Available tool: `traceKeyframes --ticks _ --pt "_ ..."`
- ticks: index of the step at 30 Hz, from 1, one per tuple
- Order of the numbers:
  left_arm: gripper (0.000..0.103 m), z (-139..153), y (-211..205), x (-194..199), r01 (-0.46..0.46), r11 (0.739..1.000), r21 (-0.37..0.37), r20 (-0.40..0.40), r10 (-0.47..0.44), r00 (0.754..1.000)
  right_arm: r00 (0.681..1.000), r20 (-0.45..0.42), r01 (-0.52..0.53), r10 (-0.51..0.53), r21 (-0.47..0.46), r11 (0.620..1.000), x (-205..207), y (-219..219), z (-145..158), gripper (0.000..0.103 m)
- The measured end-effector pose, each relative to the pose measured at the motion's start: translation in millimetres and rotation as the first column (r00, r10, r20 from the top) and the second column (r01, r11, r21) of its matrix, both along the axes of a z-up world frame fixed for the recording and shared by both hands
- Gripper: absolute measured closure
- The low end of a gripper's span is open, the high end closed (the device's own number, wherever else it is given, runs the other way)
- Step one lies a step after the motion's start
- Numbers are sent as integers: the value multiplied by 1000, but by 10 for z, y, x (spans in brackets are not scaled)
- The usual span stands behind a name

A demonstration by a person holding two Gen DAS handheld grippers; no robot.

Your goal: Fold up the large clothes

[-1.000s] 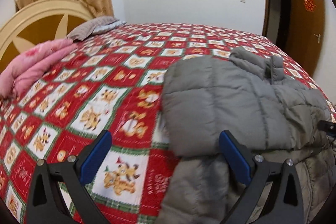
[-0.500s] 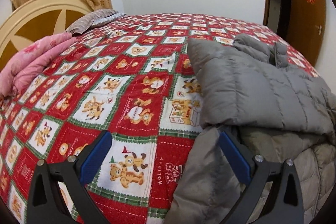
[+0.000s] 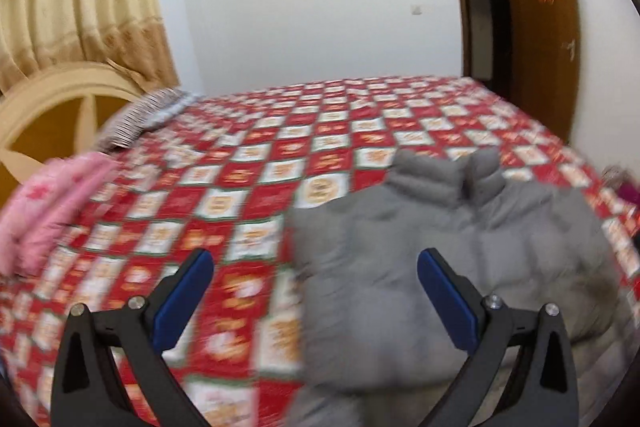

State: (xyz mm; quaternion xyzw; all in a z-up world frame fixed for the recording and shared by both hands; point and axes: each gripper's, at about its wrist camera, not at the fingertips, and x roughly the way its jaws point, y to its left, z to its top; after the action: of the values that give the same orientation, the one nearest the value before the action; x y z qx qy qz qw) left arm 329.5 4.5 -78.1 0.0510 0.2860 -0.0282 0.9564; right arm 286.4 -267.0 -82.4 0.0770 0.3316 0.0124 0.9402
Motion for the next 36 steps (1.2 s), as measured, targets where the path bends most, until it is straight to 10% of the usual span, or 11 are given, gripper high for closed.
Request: traceKeyframes --ticks 10,36 --pt "0 -985 -152 507 -14 1000 -20 -219 9 976 991 -130 -33 30 -22 999 602 325 -703 40" --pt "0 -1200 -259 587 -22 1000 -3 -312 19 950 983 -182 -48 15 -174 984 641 537 -1083 39"
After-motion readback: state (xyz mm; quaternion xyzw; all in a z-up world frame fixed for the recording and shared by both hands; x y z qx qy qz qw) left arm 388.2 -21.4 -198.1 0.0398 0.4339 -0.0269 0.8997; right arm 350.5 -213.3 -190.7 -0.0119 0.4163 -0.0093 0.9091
